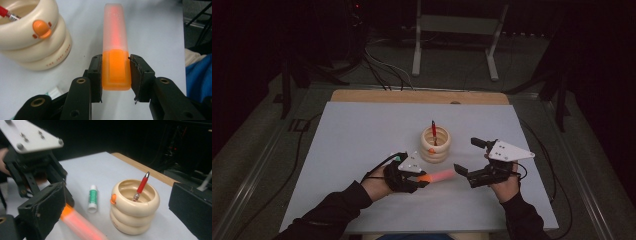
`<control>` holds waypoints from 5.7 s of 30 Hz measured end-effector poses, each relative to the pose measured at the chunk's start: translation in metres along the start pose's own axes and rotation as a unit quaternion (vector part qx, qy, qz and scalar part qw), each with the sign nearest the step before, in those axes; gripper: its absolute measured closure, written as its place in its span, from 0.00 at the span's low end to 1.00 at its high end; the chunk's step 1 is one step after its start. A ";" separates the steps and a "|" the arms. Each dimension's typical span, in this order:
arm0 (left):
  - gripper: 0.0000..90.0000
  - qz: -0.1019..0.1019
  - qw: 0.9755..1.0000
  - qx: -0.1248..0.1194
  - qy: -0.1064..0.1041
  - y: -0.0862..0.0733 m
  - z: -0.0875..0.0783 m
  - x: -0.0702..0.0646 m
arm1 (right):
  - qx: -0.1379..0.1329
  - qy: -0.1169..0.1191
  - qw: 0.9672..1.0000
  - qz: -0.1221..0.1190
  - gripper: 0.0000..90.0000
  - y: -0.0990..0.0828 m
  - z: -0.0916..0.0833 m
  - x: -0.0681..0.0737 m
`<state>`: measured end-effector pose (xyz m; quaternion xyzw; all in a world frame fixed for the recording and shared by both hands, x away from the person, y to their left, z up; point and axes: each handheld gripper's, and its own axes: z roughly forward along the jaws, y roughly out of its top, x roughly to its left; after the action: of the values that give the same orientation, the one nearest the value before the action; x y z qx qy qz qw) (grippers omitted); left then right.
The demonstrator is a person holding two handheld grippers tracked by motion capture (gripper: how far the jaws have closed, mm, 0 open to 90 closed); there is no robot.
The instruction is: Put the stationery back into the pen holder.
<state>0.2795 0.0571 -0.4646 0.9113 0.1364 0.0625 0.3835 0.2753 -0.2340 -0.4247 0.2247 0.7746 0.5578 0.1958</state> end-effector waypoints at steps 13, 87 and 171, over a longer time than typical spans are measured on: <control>0.73 0.002 1.000 0.003 -0.006 -0.006 -0.025 0.003 | 0.054 -0.046 0.990 -0.122 0.01 0.008 0.014 0.034; 0.51 -0.081 0.990 -0.116 -0.009 -0.003 -0.047 0.021 | 0.172 -0.172 0.850 -0.468 0.84 -0.033 0.067 0.122; 0.00 -0.137 0.969 -0.178 0.106 -0.103 -0.054 0.009 | 0.033 -0.189 0.973 0.130 0.84 0.036 0.093 -0.031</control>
<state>0.2552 0.1656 -0.5007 0.7893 0.2866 0.1291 0.5275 0.3569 -0.1688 -0.4166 0.4310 0.7060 0.4998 0.2571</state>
